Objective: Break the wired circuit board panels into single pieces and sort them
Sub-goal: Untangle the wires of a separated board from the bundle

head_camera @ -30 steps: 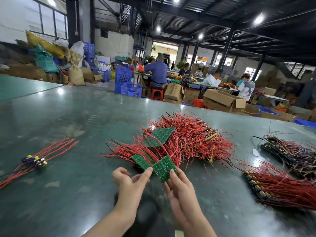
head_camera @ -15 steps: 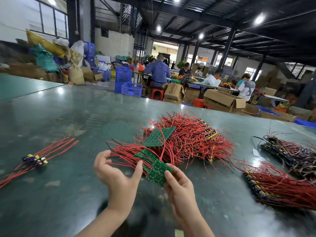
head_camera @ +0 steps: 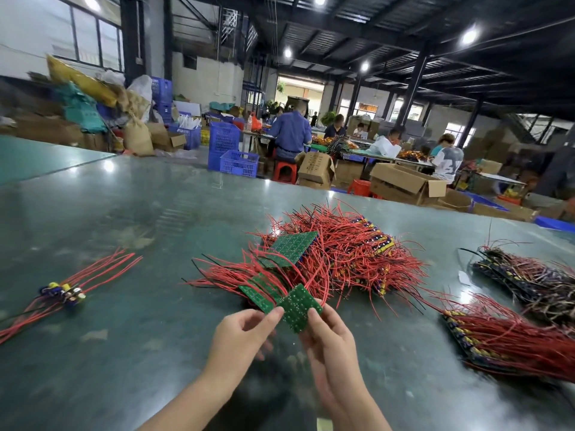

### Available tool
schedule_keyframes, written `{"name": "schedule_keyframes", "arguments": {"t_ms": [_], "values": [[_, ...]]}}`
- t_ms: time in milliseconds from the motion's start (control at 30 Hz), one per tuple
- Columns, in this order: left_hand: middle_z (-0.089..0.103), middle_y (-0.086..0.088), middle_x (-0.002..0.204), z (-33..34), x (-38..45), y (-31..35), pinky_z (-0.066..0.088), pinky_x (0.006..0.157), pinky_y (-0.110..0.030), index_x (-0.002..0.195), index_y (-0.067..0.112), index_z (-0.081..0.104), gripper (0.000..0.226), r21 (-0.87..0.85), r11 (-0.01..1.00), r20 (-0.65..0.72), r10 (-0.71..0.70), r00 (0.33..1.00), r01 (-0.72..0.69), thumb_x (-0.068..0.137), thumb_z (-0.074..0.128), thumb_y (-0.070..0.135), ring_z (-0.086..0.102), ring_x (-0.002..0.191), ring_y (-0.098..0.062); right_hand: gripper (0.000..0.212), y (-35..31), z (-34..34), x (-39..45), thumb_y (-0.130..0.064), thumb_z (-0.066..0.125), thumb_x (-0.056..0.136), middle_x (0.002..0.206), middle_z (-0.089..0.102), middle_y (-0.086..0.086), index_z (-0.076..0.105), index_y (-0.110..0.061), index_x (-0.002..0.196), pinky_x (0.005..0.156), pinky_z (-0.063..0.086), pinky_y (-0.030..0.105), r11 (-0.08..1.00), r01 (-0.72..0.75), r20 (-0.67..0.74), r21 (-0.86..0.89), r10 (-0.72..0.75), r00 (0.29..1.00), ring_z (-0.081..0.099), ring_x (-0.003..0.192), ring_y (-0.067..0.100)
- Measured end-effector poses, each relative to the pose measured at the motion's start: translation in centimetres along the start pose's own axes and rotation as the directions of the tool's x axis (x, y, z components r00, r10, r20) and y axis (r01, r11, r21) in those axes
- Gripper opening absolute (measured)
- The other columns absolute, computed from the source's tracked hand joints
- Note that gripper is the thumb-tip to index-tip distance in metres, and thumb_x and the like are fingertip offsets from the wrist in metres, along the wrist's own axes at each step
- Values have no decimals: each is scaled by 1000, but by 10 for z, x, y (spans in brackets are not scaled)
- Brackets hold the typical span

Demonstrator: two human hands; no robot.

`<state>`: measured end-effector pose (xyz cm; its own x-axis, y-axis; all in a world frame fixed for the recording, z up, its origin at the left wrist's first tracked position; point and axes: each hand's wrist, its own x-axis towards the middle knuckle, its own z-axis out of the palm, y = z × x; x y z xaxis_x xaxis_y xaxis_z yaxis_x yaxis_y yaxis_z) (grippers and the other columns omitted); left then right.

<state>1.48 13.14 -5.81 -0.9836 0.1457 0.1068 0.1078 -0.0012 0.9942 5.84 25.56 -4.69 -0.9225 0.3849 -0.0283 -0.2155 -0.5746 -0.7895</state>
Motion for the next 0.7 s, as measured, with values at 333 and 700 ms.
{"name": "schedule_keyframes", "arguments": {"t_ms": [333,700], "values": [[72,-20,97,3,2,1,60,69,-32,100,0,61,20,-619,745,149,-202,968,250,80,62,1,71,75,-23,27,5,0,-1,-13,66,74,90,69,14,61,-10,100,56,46,25,970,-81,108,-230,108,988,61,68,20],[70,-9,85,4,3,-1,59,66,-27,94,5,62,23,-642,740,107,-175,979,202,74,66,-3,70,73,-16,21,9,-8,-1,-13,64,87,94,61,-4,60,-30,99,83,45,24,596,354,42,-721,-473,880,55,90,10]]}}
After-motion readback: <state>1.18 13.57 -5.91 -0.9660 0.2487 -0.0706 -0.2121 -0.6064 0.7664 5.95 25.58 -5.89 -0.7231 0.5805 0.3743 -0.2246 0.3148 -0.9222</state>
